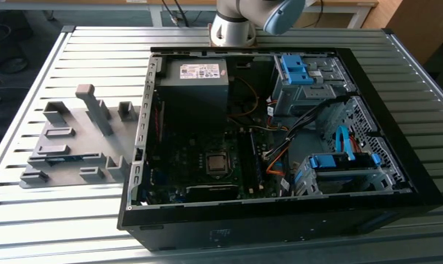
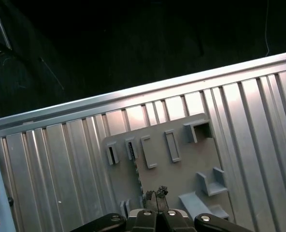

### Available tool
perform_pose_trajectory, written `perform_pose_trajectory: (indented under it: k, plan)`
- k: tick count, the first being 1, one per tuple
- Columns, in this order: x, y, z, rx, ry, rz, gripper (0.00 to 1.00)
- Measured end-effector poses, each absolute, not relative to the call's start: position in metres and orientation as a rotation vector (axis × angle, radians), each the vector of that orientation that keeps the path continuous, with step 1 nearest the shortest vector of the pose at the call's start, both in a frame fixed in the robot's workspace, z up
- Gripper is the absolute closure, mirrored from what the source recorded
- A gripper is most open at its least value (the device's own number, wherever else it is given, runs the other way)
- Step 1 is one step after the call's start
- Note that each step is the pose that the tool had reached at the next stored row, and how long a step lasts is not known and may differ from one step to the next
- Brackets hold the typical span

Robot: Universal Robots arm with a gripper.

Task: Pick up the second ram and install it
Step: 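Pick up the second ram and move it above second insertion slot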

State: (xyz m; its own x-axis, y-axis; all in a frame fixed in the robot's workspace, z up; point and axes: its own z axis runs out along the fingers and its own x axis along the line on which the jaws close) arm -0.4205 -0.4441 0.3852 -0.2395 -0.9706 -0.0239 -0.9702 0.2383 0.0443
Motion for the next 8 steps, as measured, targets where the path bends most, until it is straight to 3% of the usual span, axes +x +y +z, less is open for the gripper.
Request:
perform_pose_trajectory:
  k: [8]
  plan:
    - [-0.4207, -0.4441, 0.3852, 1.998, -2.410, -0.077, 0.89]
